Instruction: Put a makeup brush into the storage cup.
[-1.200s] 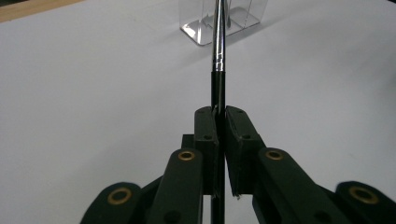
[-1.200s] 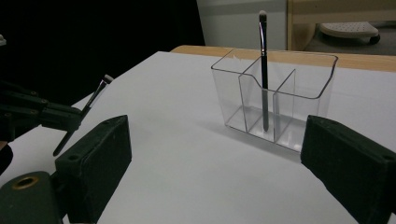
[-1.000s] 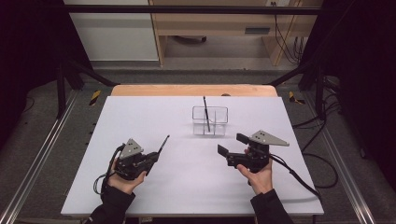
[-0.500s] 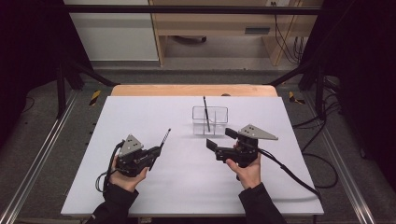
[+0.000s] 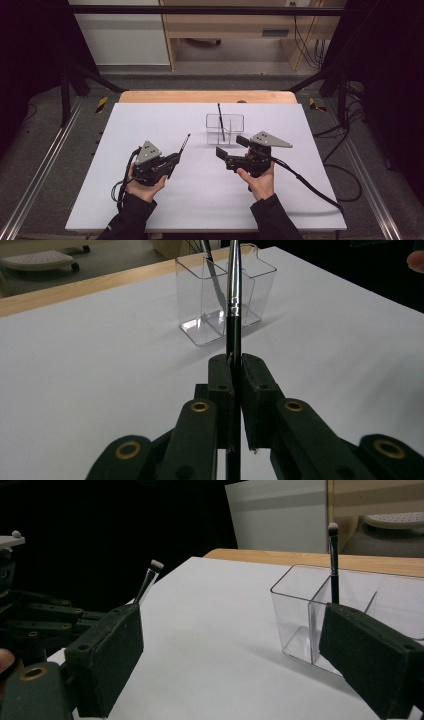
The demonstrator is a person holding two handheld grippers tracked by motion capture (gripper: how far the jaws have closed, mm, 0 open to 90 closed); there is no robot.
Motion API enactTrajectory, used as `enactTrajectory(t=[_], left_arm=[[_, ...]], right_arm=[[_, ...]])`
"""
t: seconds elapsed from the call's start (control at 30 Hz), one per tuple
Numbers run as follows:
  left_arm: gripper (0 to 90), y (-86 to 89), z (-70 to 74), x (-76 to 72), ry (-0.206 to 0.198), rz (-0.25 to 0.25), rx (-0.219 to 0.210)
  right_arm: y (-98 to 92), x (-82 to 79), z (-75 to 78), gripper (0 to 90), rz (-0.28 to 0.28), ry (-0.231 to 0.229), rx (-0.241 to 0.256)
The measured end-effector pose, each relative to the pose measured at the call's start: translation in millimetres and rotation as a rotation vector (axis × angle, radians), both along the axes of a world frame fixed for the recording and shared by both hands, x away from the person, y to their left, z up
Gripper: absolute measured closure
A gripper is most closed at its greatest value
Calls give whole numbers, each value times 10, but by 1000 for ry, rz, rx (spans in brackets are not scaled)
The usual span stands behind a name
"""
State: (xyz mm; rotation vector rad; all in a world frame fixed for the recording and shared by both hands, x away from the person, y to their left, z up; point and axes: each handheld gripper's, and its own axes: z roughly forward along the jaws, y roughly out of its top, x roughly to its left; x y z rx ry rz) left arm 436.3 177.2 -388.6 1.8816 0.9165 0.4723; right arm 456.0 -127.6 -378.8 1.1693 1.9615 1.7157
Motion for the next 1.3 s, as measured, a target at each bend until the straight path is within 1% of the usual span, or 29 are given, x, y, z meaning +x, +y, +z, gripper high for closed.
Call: enactTrajectory(t=[0.17, 0.33, 0.5, 0.73, 1.0, 1.23, 1.3], left_arm=[[835, -35, 5, 11, -2, 1, -10], [835, -83, 2, 20, -4, -1, -15], [835, -123, -7, 25, -5, -4, -16], [835, -183, -23, 28, -5, -14, -12], [835, -274, -25, 29, -8, -21, -23], [835, -328, -41, 32, -9, -24, -19], [835, -350, -40, 32, -10, -23, -24]], right_arm=[[44, 18, -25, 119, 7, 9, -7], [63, 24, -30, 126, 7, 11, -2], [71, 32, -37, 126, 9, 18, 4], [92, 39, -49, 129, 11, 20, -5], [132, 48, -51, 154, 20, 27, 2], [164, 50, -58, 178, 32, 34, 12], [169, 53, -64, 186, 34, 36, 15]])
